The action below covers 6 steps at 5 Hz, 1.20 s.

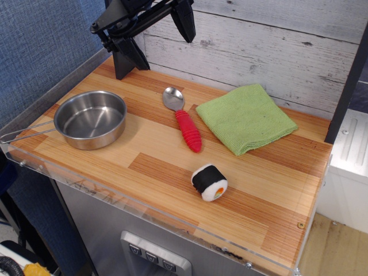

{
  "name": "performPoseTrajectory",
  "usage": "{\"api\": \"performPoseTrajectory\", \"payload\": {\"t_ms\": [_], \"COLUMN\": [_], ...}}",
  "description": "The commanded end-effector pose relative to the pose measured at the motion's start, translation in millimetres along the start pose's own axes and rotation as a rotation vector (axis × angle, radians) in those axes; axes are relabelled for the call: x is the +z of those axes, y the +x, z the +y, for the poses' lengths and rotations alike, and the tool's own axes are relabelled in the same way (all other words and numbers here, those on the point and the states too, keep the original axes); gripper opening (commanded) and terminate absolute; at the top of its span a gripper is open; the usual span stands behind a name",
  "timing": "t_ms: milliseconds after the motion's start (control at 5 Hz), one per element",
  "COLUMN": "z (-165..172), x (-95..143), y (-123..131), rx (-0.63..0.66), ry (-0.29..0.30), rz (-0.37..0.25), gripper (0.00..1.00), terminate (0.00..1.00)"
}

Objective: Move spoon to green cloth, red handle hanging over bottom edge.

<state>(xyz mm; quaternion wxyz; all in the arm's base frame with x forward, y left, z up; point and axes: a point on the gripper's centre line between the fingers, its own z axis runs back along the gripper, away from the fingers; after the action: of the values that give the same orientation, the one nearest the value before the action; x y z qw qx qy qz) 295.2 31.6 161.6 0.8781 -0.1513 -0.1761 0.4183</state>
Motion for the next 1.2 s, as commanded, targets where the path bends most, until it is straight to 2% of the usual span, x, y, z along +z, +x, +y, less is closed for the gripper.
{"api": "performPoseTrajectory", "payload": {"t_ms": [0,400,600,800,1000], "z": [0,-3,5,10,12], "x": [0,5,0,-9,-31], "y": [0,35,44,42,38], "rx": [0.0,0.159,0.156,0.137,0.106], "ry": [0.0,0.051,0.098,0.13,0.149], "rz": [0.0,-0.027,-0.012,0.003,0.054], "gripper": [1.0,1.0,1.0,1.0,1.0], "terminate": [0.0,0.0,0.0,0.0,0.0]}}
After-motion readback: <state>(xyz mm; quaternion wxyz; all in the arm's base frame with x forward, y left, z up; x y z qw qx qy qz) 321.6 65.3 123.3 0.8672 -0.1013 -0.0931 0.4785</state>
